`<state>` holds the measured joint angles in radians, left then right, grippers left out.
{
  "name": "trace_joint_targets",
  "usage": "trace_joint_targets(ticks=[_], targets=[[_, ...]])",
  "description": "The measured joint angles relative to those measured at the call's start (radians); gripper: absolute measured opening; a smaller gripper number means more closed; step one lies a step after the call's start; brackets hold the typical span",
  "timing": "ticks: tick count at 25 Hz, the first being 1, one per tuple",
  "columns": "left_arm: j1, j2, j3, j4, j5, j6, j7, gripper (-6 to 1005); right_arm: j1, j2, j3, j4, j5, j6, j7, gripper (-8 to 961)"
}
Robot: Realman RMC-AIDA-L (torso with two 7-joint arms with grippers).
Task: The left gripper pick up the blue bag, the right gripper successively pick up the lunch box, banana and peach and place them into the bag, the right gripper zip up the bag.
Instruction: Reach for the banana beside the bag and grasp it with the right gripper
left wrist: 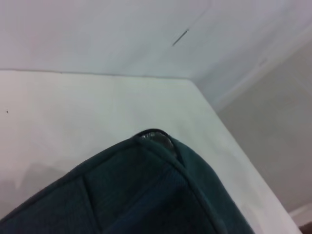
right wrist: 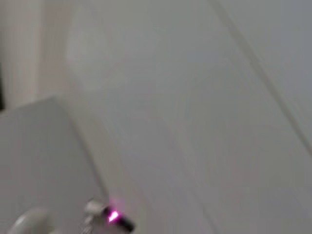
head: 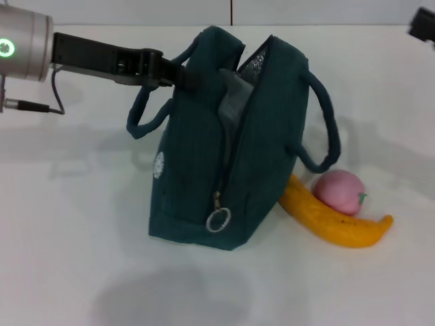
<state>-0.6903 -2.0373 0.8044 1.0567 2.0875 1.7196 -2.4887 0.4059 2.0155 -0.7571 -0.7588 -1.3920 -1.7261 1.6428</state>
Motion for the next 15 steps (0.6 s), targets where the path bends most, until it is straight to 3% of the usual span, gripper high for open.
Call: trace_joint_targets(ticks=[5, 11, 15], targets=[[-0.002, 0.014, -0.012, -0.048, -0.045, 0.0, 0.015, 71, -0.074, -0.006, -0.033, -0.319, -0.112, -0.061, 0.17, 466], [-0.001, 0.014, -0.012, -0.051, -0.046, -0.002, 0.017, 72, -0.019, -0.006, -0.045, -0.525, -0.386, -0.135, 0.349, 555], [0.005, 0.013, -0.012, -0.052, -0.049, -0.005, 0.017, 72, -0.018, -0.001, -0.115, -0.68, -0.531, -0.143, 0.431, 620]])
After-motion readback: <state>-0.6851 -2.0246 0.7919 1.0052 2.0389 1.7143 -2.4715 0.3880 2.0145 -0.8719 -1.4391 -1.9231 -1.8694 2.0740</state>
